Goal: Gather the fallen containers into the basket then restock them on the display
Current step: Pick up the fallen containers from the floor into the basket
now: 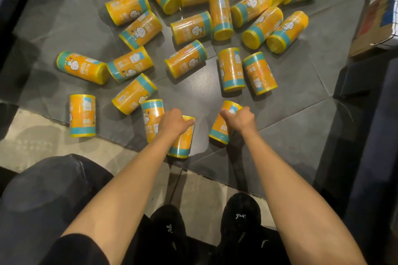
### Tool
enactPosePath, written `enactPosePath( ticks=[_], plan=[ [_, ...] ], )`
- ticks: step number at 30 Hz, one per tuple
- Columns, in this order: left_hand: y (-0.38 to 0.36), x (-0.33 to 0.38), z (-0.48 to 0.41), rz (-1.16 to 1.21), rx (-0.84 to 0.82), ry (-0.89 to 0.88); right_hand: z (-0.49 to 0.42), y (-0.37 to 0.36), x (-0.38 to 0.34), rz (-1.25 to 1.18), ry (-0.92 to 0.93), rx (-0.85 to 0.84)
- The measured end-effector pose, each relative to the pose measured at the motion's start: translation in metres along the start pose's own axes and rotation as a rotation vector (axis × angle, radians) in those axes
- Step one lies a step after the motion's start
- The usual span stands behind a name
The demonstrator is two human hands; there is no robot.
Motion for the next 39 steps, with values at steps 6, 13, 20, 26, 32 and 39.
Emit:
enactPosePath(
  ticks=[6,13,20,26,32,39],
  plan=[
    [0.001,-0.001,0.001,0.093,-0.01,0.052,0.0,0.0,0.004,-0.202,-0.065,0.046],
    [0.055,-0.011,0.093,0.351,0.136,0.153,0.102,0.059,-0.02,-0.165,0.125,0.112],
    [0.205,0.023,0.236,0.518,0.23,0.017,0.267,0.178,-0.104,-0.087,0.293,0.053],
    [0.349,0.02,0.386,0.59,0.366,-0.018,0.429,0.27,-0.187,-0.101,0.435,-0.014],
    [0.458,0.005,0.528,0.643,0.526,0.008,0.568,0.335,-0.266,-0.06,0.701,-0.106],
    [0.517,-0.021,0.647,0.765,0.78,0.133,0.667,0.355,-0.33,-0.002,0.994,-0.232]
  ],
)
Point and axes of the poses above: each hand's wrist, its own z-axis away from the middle knuckle, its own y-axis out of the back of the hand, x = y × z, the point moved 4 cm from there along -z, towards the middle knuckle, and after that the axes turned 2 degrees about x, right-handed, at the moved point
